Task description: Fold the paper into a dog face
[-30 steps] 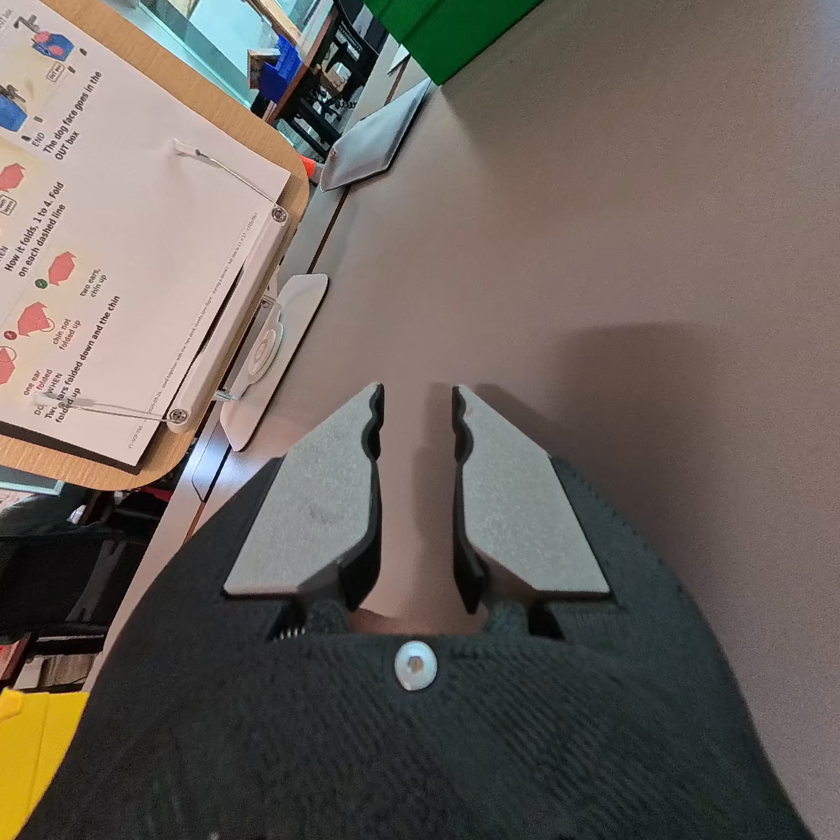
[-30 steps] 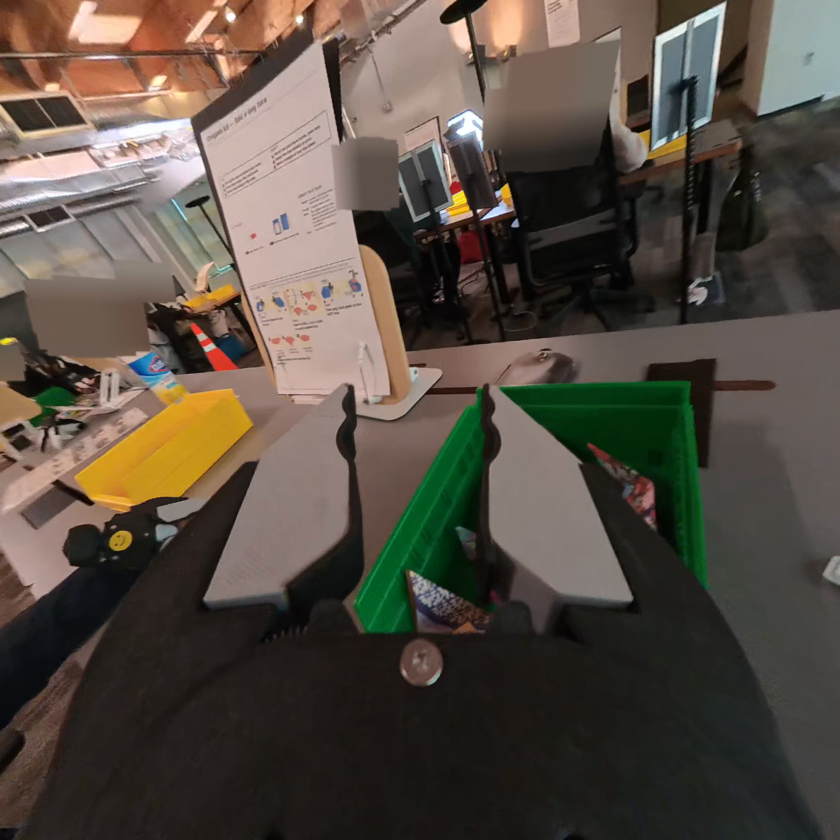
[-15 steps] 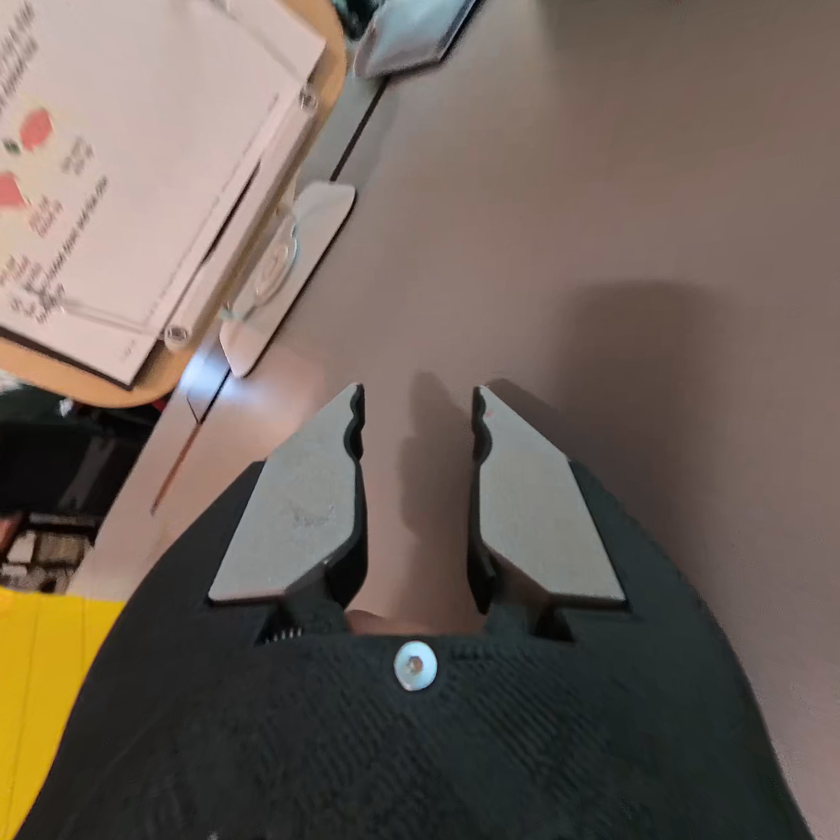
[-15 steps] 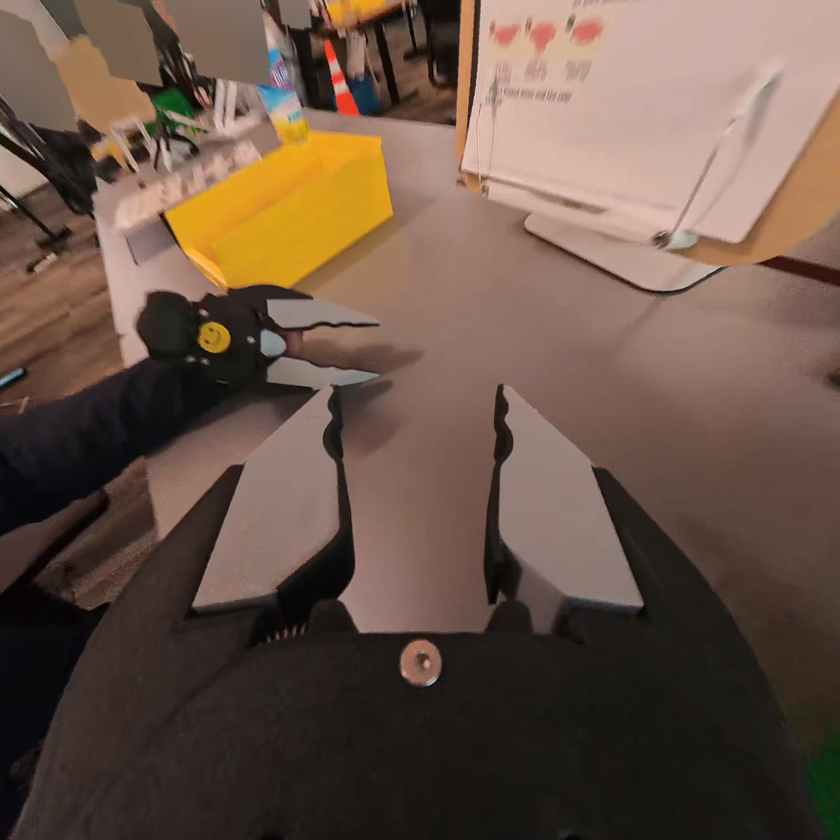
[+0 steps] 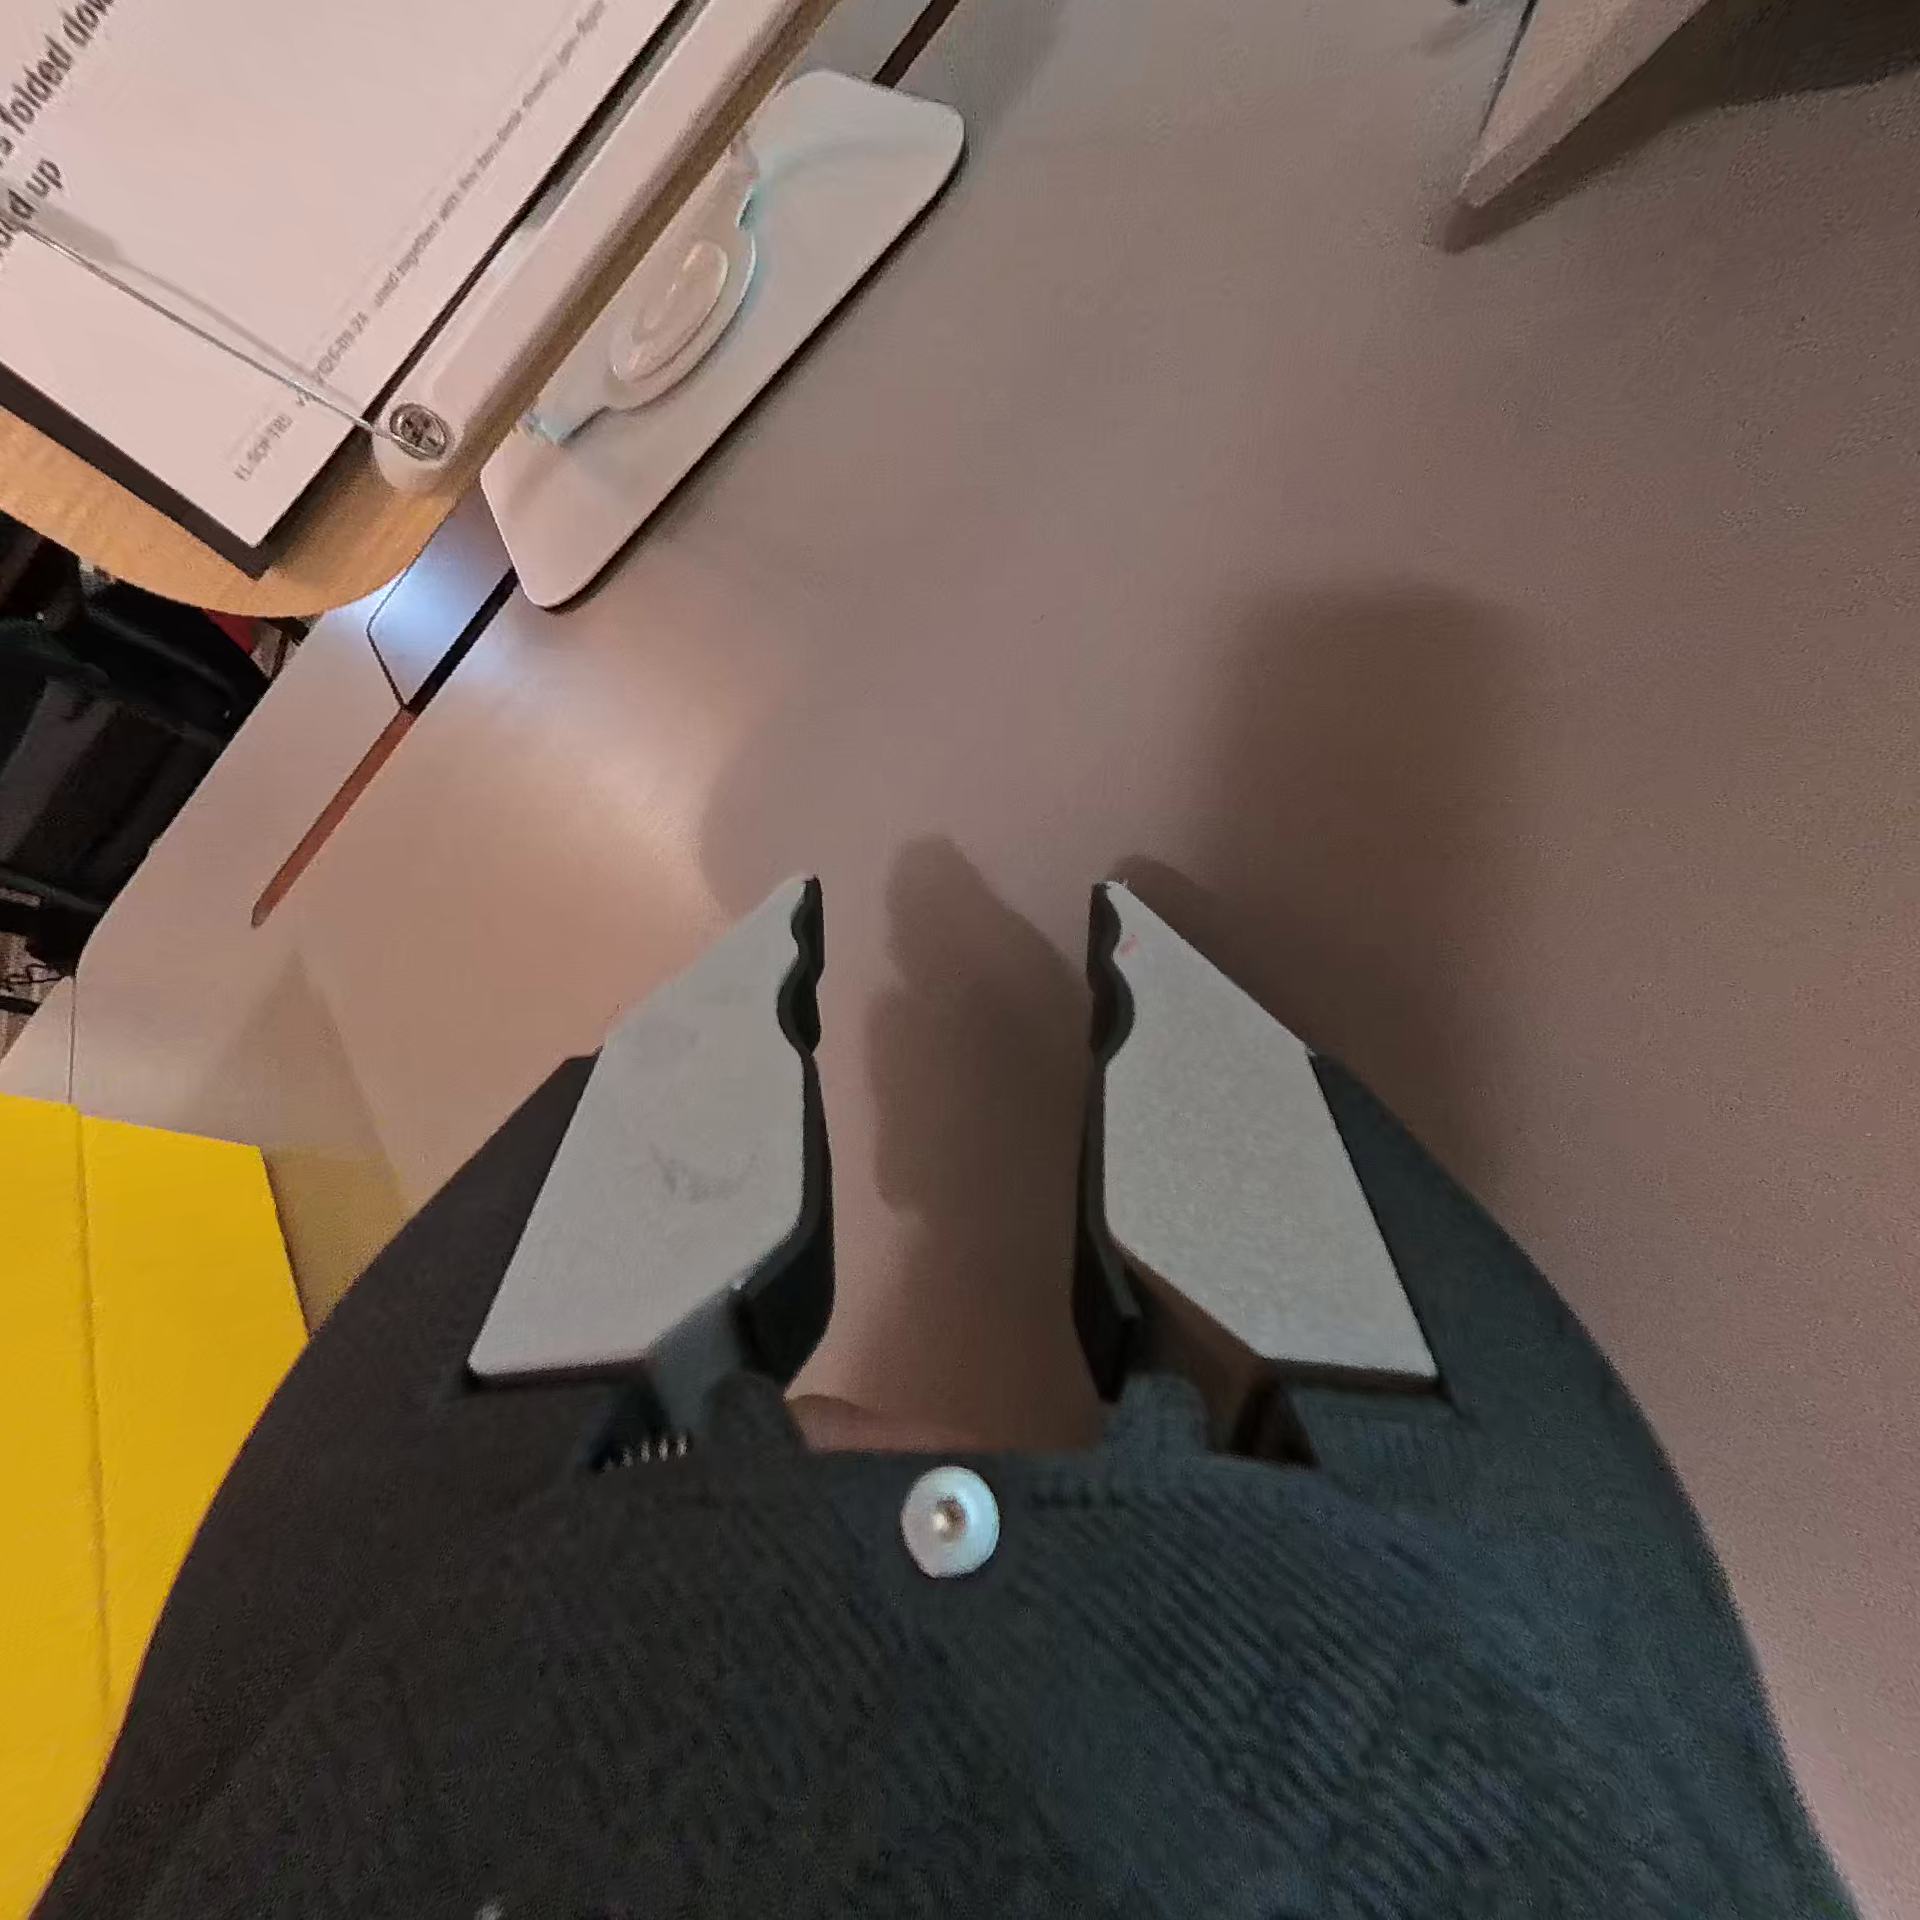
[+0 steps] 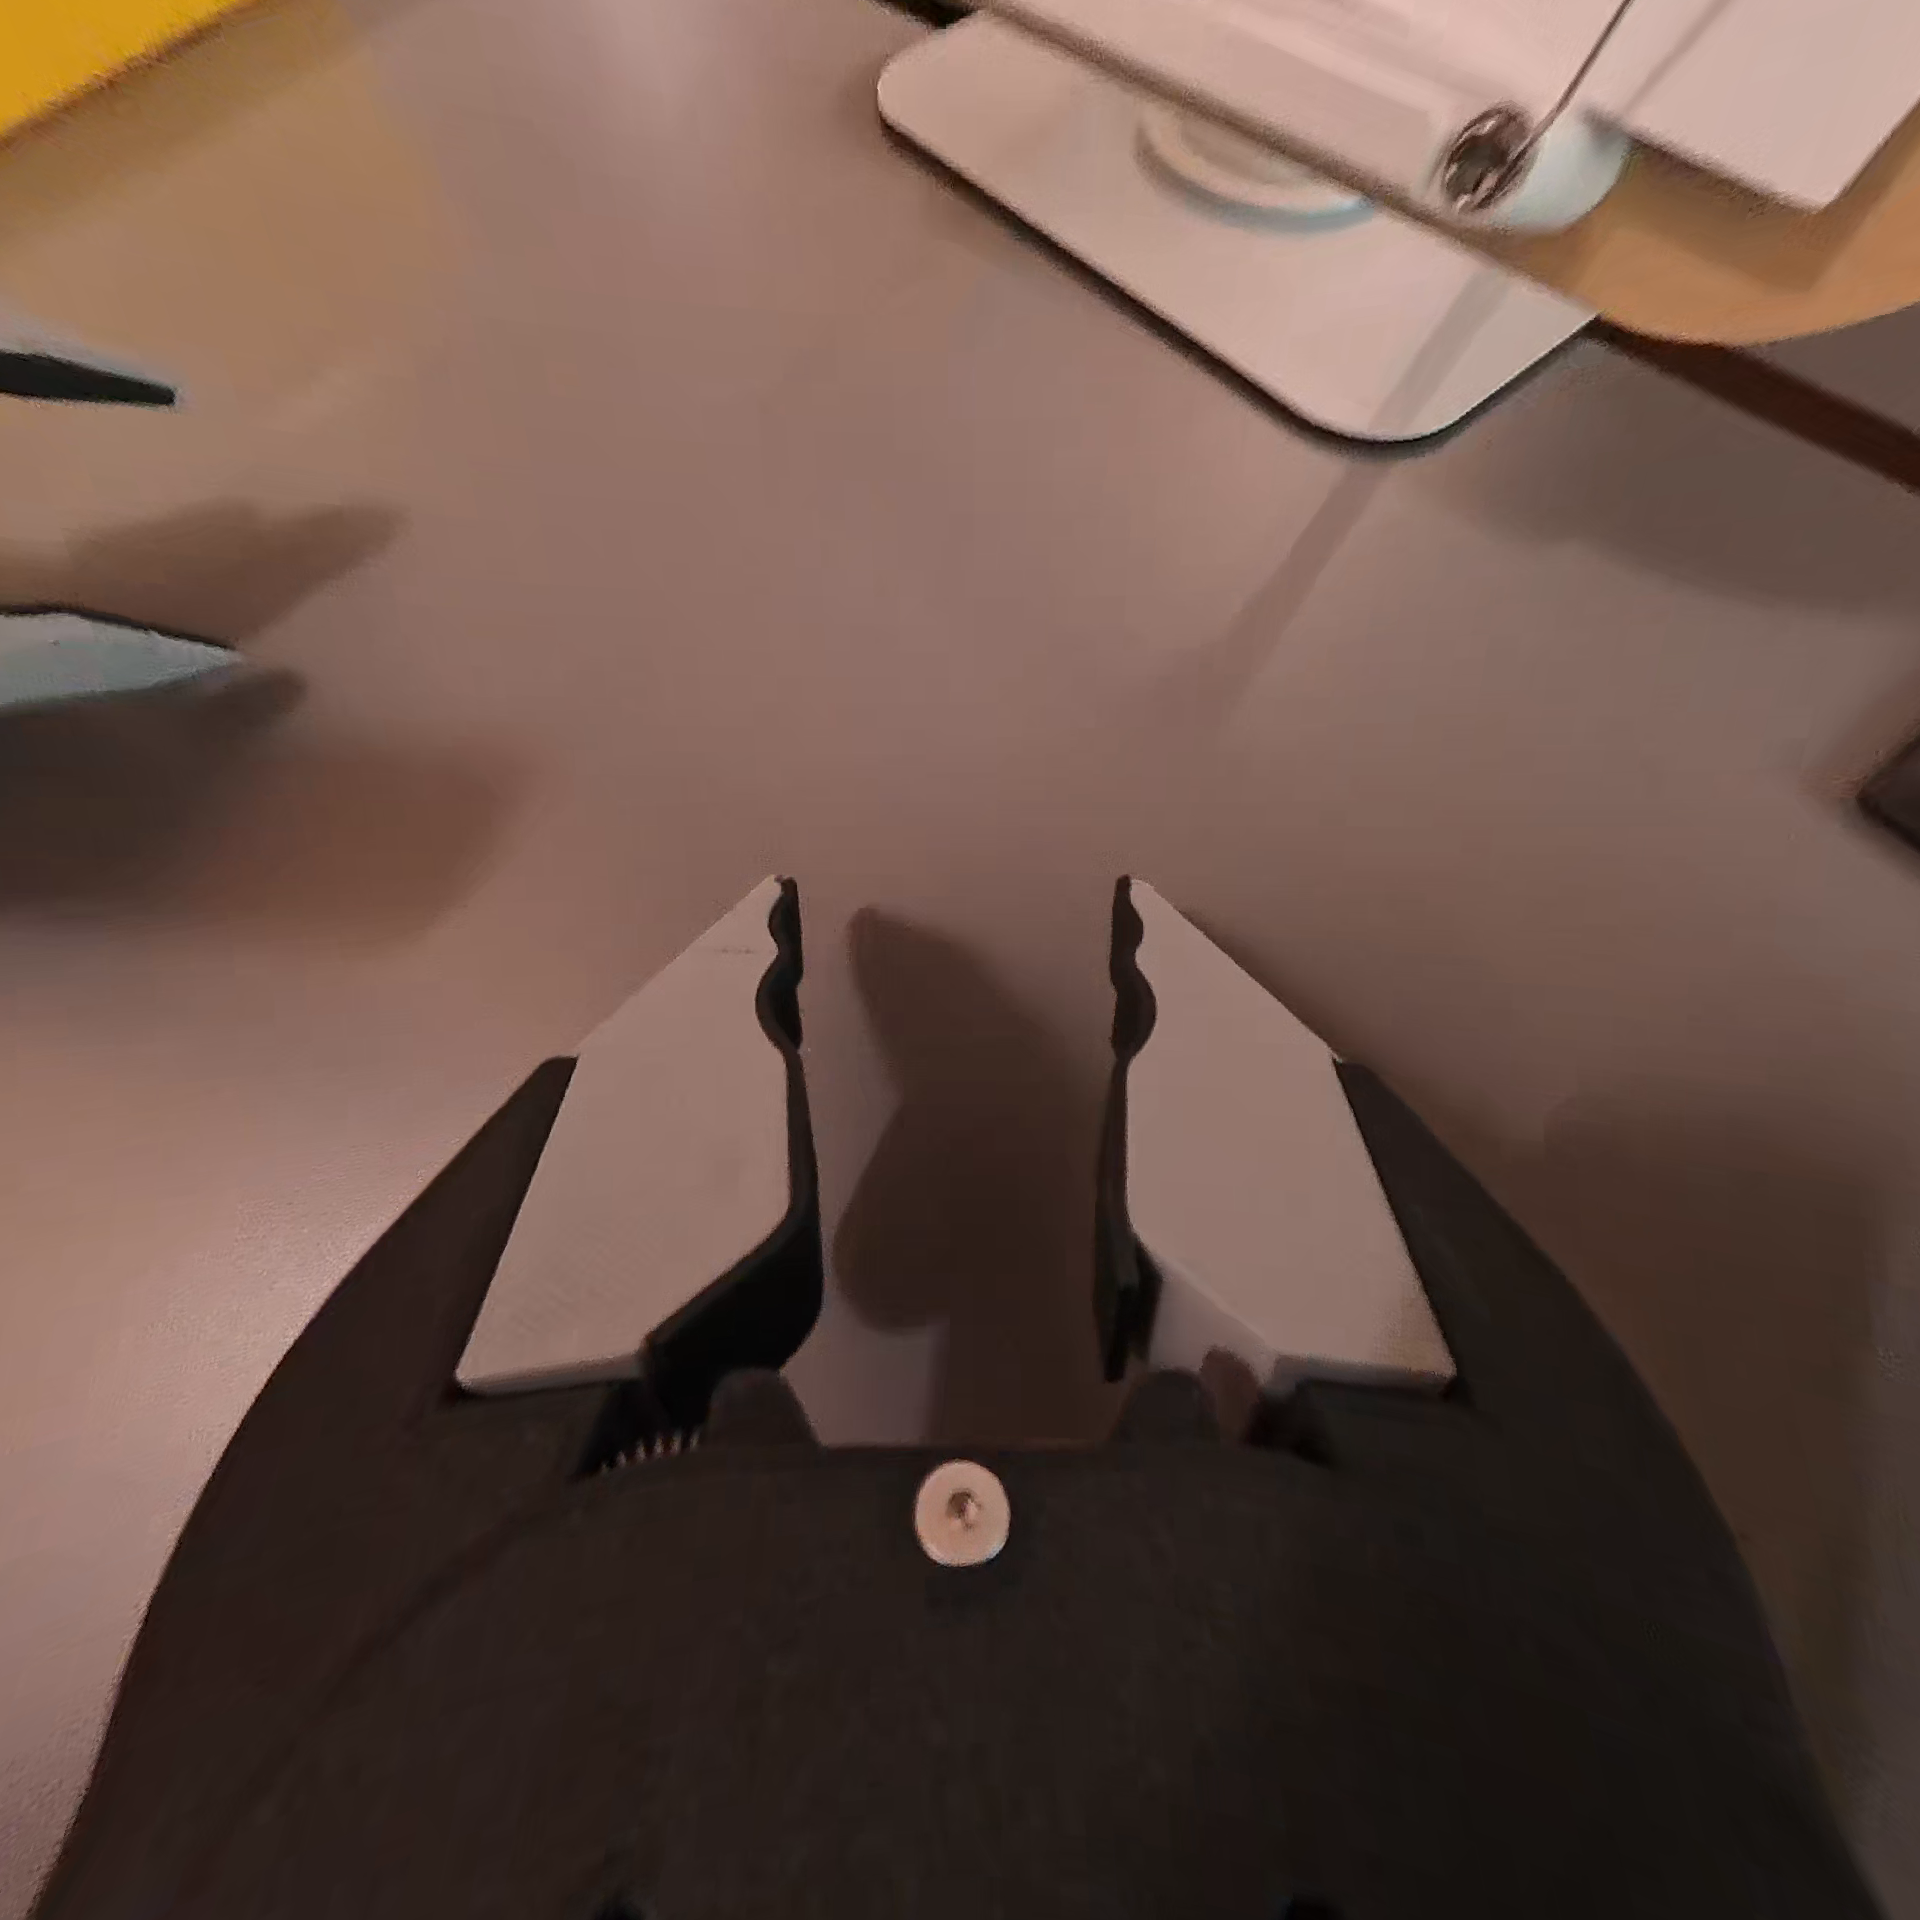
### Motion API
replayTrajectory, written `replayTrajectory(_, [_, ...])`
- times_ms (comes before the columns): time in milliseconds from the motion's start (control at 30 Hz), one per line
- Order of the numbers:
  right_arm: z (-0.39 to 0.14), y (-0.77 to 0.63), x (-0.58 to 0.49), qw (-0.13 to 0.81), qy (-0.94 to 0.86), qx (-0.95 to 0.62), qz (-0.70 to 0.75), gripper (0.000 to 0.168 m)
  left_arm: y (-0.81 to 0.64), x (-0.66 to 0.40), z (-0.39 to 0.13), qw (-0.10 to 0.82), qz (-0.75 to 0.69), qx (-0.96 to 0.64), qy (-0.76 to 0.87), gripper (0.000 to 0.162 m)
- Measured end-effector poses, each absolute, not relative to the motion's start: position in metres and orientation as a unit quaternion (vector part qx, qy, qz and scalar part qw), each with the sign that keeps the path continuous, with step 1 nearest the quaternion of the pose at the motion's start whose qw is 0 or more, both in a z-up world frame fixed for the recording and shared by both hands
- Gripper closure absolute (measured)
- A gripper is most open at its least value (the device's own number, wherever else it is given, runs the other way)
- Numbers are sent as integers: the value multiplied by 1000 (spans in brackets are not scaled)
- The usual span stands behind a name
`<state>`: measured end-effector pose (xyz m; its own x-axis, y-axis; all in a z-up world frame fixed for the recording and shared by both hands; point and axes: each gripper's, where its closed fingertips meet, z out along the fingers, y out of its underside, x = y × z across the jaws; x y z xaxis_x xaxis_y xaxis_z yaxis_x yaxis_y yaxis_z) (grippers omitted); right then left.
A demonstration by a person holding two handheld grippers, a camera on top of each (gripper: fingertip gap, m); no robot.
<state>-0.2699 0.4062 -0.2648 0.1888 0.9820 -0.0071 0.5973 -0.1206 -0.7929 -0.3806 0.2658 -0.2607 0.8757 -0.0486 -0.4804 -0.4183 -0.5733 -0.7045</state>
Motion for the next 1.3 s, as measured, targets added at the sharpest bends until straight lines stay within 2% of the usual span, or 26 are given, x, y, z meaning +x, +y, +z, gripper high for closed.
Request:
replayTrajectory(167, [-279,404,-271,310,-591,-699,256,101,265,-393,-262,434,240,-857,140,115])
replayTrajectory(967, [-280,401,-272,309,-600,-692,255,94,262,-423,-254,431,286,-853,76,113])
replayTrajectory(1300, [-280,402,-271,310,-596,-697,252,91,249,-446,-265,395,253,-883,-23,112])
